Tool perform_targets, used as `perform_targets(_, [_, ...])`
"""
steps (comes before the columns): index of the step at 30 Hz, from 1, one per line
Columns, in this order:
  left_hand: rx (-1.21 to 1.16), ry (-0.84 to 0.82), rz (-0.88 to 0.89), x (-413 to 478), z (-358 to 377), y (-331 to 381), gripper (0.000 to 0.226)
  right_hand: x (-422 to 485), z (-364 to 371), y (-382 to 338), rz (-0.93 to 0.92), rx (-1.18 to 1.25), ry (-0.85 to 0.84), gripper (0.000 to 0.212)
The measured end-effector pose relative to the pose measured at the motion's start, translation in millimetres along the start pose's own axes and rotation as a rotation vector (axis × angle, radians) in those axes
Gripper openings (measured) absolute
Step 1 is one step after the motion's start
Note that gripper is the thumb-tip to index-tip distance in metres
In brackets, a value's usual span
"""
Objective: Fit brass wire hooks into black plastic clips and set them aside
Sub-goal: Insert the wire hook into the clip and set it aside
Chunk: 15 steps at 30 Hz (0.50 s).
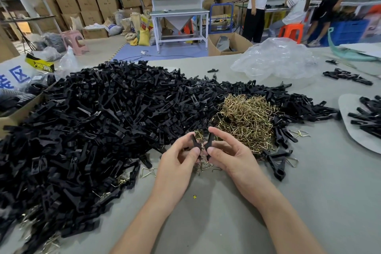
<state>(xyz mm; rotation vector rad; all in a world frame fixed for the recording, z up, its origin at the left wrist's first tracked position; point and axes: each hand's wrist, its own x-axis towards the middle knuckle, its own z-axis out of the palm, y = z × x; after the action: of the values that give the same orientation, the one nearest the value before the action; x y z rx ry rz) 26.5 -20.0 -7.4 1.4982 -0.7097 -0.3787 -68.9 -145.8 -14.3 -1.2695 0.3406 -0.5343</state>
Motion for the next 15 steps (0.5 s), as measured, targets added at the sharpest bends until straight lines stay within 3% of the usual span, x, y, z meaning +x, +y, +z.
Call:
perform_targets(5, [0.043,-0.005,-0.001,-1.8,0.2,-0.1,0.043,-3.1,0.5,-1.0,-0.027,-0.047,0.010,0.049])
perform_targets(15, [-0.032,0.051,-0.012,-2.0,3.0,-1.4,0.029,-3.9,0.4,-1.7,-0.028,-0.073,0.021,0.045])
